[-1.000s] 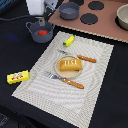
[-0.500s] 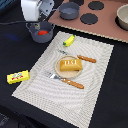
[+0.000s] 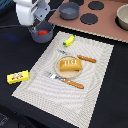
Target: Interact with the objects in diverse but meaningful ways.
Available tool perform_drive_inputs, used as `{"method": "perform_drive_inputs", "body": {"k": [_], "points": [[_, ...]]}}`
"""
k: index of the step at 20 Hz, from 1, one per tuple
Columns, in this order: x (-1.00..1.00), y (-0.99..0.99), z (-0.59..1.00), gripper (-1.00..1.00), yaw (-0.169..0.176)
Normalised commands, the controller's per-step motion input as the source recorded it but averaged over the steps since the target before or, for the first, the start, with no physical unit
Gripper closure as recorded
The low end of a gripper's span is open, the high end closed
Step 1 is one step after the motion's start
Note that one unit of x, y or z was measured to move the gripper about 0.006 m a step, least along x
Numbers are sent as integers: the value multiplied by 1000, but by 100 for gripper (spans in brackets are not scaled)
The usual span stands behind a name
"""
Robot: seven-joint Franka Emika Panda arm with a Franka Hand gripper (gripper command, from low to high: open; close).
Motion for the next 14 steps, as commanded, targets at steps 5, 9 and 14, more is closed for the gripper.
{"method": "perform_drive_inputs", "body": {"k": [5,9,14], "points": [[-307,-51,-353,-100,-89],[-147,-8,-204,-100,-84],[-97,0,-198,-100,-76]]}}
